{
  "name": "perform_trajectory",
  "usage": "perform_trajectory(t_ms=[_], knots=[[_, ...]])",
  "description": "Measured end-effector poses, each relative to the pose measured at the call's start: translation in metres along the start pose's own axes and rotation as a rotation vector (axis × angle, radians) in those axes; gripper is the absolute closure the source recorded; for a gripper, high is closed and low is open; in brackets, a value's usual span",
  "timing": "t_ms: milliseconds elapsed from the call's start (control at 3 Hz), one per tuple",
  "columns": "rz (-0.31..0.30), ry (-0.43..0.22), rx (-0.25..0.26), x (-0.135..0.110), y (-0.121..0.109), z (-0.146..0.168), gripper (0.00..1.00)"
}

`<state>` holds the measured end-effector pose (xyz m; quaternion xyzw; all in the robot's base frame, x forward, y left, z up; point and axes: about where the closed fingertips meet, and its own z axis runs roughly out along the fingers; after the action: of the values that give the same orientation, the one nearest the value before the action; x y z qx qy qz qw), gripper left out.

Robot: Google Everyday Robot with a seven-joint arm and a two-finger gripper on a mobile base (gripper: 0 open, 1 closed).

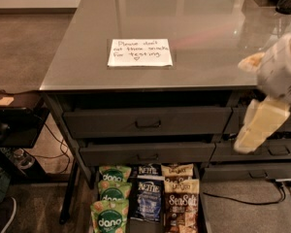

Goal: Pick blue chip bag from bottom drawer and place on counter

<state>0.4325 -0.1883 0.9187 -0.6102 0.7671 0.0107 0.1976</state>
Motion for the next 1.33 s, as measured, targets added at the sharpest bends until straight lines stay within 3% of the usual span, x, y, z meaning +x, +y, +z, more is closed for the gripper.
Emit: perform_trajectory(t_ms=[333,667,1000,1333], knots=[[-0.039,-0.086,-0.031,-0.011,0.032,0.056,0.00],[-0.068,-0.181,-0.082,-0.012,0.066,0.135,0.00],[-0.026,-0.253,-0.130,-0.005,0.074,0.218,0.00],[-0.026,-0.253,-0.130,-0.005,0.074,0.218,0.00]])
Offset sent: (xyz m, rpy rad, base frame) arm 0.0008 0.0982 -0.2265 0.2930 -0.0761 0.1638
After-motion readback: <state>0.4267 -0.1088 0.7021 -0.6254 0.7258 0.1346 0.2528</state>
